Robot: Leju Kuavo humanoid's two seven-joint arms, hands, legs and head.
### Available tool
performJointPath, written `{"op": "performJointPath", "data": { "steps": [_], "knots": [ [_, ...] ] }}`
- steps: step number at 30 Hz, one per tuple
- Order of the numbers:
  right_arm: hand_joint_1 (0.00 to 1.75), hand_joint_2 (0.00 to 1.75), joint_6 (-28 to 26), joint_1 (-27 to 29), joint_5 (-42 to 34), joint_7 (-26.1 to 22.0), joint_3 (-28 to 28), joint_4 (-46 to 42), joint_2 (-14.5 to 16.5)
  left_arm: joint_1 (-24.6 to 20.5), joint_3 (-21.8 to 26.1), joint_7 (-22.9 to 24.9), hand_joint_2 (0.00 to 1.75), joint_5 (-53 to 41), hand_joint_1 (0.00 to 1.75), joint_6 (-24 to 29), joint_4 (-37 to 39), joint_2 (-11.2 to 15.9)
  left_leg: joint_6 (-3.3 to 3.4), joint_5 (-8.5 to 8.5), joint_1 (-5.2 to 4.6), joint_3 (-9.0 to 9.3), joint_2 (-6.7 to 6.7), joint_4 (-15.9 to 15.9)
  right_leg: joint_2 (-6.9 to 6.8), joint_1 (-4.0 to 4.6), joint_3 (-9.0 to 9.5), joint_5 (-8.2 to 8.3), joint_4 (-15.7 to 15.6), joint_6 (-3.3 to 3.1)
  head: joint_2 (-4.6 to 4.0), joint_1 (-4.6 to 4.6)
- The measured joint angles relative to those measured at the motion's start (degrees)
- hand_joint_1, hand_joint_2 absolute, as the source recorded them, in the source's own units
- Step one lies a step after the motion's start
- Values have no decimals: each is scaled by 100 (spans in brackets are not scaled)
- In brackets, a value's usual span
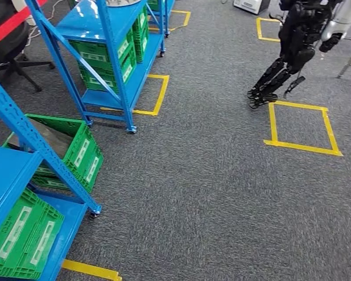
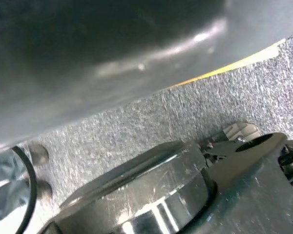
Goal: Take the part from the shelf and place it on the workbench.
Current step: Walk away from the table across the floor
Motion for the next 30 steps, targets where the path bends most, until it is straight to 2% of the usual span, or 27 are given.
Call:
{"op": "performJointPath", "data": {
  "steps": [1,2,3,4,5,6,7,8,9,11,12,13,15,16,17,18,19,20,21,22,23,24,26,27,28,30],
  "knots": [
    [0,0,-2,11,-1,-1,0,1,0,-7,0,-1,0,0,0,0,0,-3,9,2,-1,-3,-84,1,71,-2,-211,-148,406,6,0,5],
    [0,0,-3,22,-1,-1,1,1,0,-8,0,-1,0,0,0,0,0,-4,12,2,-2,0,-170,2,98,-1,-375,-201,683,9,0,4],
    [0,0,-5,29,-1,-3,1,1,0,-5,0,-1,0,0,0,0,0,-5,12,-1,-2,6,-258,3,108,-1,-452,-138,757,7,0,5],
    [0,0,-10,36,-1,-8,2,1,0,-2,1,-1,0,1,0,0,0,-6,8,-4,-1,18,-349,5,124,-3,-418,42,593,1,0,5],
    [0,0,-19,37,-1,-16,2,1,0,-1,1,-1,0,1,0,0,0,-8,-1,-9,2,29,-437,7,183,-9,-288,294,228,-10,0,6],
    [0,0,-28,38,-1,-28,2,1,0,-3,2,-1,0,1,0,1,0,-11,-17,-17,4,36,-517,12,324,-20,-125,500,-177,-22,0,6],
    [0,0,-41,39,-1,-44,3,2,0,-10,3,-1,0,1,0,2,0,-14,-40,-26,3,31,-594,27,465,-35,23,640,-545,-36,0,3],
    [0,0,-53,36,-2,-56,3,3,-1,-15,4,-2,0,-1,0,3,0,-16,-72,-28,7,16,-659,35,582,-42,128,695,-769,-48,0,2],
    [0,0,-63,35,-3,-67,4,4,-2,-14,6,-3,0,-3,0,5,0,-18,-112,-22,16,-6,-722,37,642,-39,178,680,-853,-68,0,0],
    [0,0,-74,26,-3,-77,7,5,-2,1,10,-5,0,-11,0,18,0,-16,-191,-9,41,-45,-808,33,538,-30,220,689,-891,-127,0,-1],
    [0,0,-77,26,-3,-81,11,5,-1,9,13,-5,0,-15,0,30,0,-16,-223,-47,38,-72,-725,82,465,-34,234,700,-910,-164,0,-10],
    [0,0,-77,28,-2,-84,15,5,2,7,14,-5,0,-19,0,42,0,-16,-248,-141,29,-137,-580,224,380,-40,248,707,-933,-196,0,-25],
    [0,0,-75,50,-1,-87,21,6,4,-9,15,-7,0,-24,0,60,0,-18,-290,-484,16,-426,-222,848,184,-35,275,694,-953,-243,0,-55],
    [0,0,-74,62,-2,-86,22,7,4,-18,15,-7,0,-26,0,62,0,-18,-309,-655,23,-616,-138,1242,80,-27,283,680,-952,-258,0,-62],
    [0,0,-74,71,-2,-81,22,7,3,-16,15,-7,0,-29,0,61,0,-18,-325,-751,32,-761,-95,1547,-20,-19,292,666,-951,-267,0,-61],
    [0,0,-74,72,-2,-76,24,7,3,-7,15,-7,0,-34,0,57,0,-18,-334,-736,39,-817,-73,1665,-108,-14,304,651,-951,-271,0,-62],
    [0,0,-74,68,-2,-72,26,7,2,5,15,-7,0,-43,0,54,0,-16,-334,-612,44,-761,-53,1560,-186,-10,323,636,-950,-269,0,-63],
    [0,0,-74,62,-1,-69,29,7,3,15,15,-5,0,-54,0,51,0,-15,-321,-408,42,-600,-9,1246,-257,-7,351,617,-950,-263,0,-63],
    [0,0,-75,58,-1,-68,31,7,4,18,15,-4,0,-63,0,50,0,-13,-293,-206,29,-392,102,830,-325,-4,381,596,-950,-253,0,-64],
    [0,0,-76,55,-2,-68,32,7,5,10,15,-3,0,-70,0,50,0,-11,-259,-74,1,-202,234,454,-389,12,395,566,-944,-230,0,-64],
    [0,0,-77,52,-2,-66,33,7,7,-2,15,-3,0,-75,0,50,0,-10,-224,-7,-25,-76,338,198,-453,27,404,538,-942,-201,0,-59],
    [0,0,-78,47,-3,-63,33,7,8,-10,15,-2,0,-77,0,50,0,-9,-193,-6,-49,-20,399,75,-516,40,411,513,-943,-170,0,-57],
    [0,0,-79,19,-3,-50,33,7,11,-4,15,0,0,-81,0,49,0,-5,-140,-18,-59,-22,305,49,-633,48,471,481,-959,-111,0,-53],
    [0,0,-80,3,-3,-37,34,7,14,7,15,2,0,-83,0,48,0,-2,-110,-4,-48,-17,241,29,-578,40,486,446,-938,-82,0,-45],
    [0,0,-83,-5,-4,-21,36,7,17,12,15,4,0,-87,0,48,0,1,-79,15,-33,-13,175,6,-440,27,457,367,-832,-54,0,-29],
    [0,0,-87,-3,-5,10,37,7,22,-1,15,9,0,-92,0,45,0,2,-31,43,-3,-9,41,-21,-61,-1,173,63,-255,-9,0,5]
  ]
}}
